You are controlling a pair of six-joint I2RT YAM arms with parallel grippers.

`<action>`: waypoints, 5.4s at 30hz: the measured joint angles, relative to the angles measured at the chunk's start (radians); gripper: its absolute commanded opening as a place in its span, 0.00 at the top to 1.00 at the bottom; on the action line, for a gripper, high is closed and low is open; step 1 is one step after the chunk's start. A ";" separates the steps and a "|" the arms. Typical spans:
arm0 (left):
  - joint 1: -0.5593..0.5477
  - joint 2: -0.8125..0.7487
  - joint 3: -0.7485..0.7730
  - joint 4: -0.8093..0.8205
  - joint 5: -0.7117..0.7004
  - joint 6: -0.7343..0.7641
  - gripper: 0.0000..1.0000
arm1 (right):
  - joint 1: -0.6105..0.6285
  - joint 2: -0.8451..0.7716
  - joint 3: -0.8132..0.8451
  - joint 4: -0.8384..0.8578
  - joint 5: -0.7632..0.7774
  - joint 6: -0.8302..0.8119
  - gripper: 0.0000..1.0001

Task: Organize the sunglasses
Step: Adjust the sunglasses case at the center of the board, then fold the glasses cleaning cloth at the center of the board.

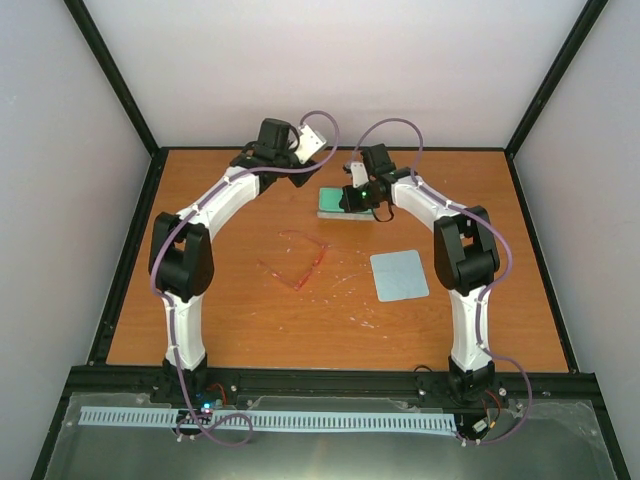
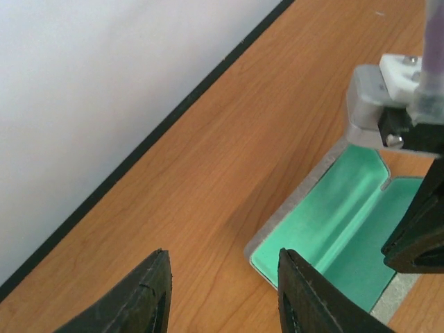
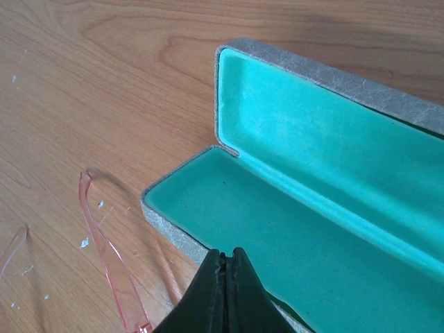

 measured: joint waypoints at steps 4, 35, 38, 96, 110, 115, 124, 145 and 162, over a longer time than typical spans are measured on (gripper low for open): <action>0.000 0.000 -0.032 0.006 0.000 0.000 0.57 | 0.003 0.002 0.000 -0.006 -0.001 0.000 0.97; 0.000 -0.033 -0.118 0.058 0.046 -0.024 0.45 | 0.023 -0.024 -0.113 0.016 -0.040 0.013 0.86; 0.000 -0.062 -0.118 0.050 0.098 -0.033 0.51 | 0.023 -0.121 -0.169 -0.006 -0.025 0.015 0.70; -0.276 0.121 -0.018 -0.278 0.219 -0.059 0.60 | -0.238 -0.269 -0.533 -0.103 0.357 0.031 0.75; -0.276 0.161 0.018 -0.284 0.219 -0.059 0.60 | -0.241 -0.296 -0.582 -0.061 0.354 0.031 0.97; -0.277 0.200 0.064 -0.296 0.218 -0.059 0.58 | -0.241 -0.319 -0.608 -0.058 0.353 0.042 0.97; -0.301 0.276 0.100 -0.314 0.191 -0.048 0.59 | -0.241 -0.337 -0.618 -0.073 0.384 0.085 0.97; -0.354 0.365 0.159 -0.323 0.140 -0.010 0.60 | -0.241 -0.373 -0.618 -0.028 0.393 0.114 0.97; -0.365 0.382 0.159 -0.295 0.146 0.000 0.68 | -0.241 -0.373 -0.618 -0.021 0.385 0.119 0.97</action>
